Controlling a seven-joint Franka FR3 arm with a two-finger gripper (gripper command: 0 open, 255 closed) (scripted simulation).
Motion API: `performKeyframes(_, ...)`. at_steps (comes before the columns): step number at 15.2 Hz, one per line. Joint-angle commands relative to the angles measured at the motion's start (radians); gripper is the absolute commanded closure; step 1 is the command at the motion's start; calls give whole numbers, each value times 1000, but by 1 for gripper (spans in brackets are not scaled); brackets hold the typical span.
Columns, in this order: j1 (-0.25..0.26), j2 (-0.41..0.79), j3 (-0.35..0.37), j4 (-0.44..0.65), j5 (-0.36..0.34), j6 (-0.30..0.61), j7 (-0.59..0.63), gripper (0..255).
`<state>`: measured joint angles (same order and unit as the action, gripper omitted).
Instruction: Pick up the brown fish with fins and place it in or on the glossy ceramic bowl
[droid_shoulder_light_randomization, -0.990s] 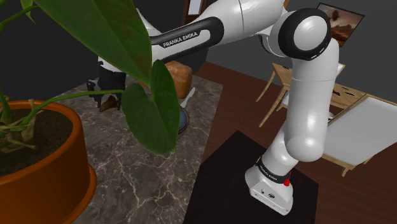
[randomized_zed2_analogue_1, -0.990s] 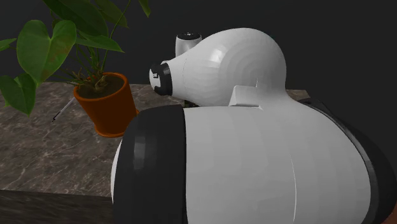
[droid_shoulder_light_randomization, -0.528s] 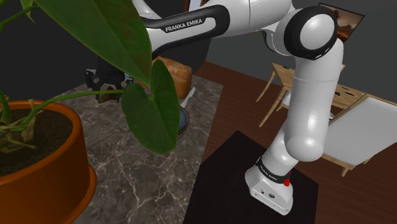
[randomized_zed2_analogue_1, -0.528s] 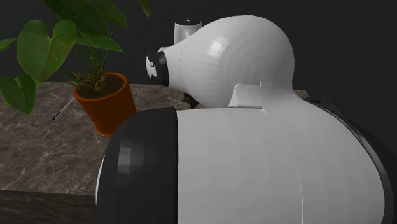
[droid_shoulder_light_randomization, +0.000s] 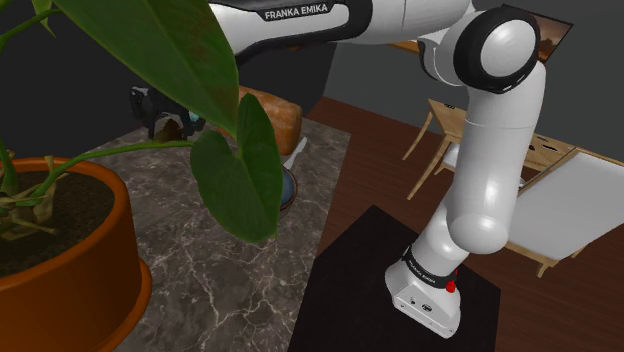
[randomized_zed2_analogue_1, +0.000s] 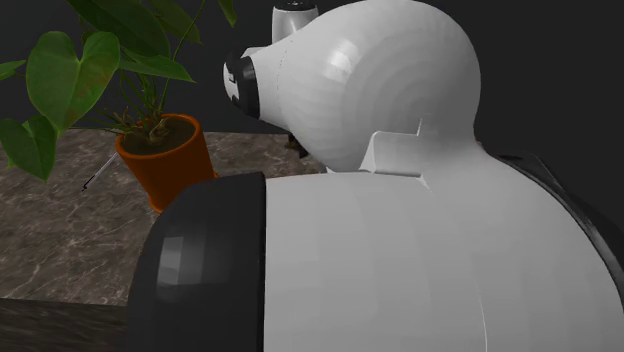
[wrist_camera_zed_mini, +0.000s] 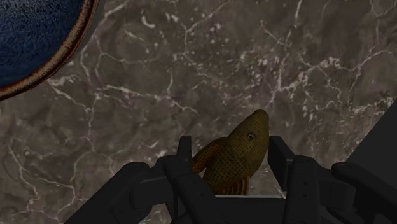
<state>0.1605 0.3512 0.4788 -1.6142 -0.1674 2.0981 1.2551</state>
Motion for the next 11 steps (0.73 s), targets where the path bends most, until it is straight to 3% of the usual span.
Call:
performKeyframes(1, 1, -6, 2, 19, 4, -24, -1, 255)
performKeyframes(11, 7, -19, 9, 137, 15, -153, -10, 255)
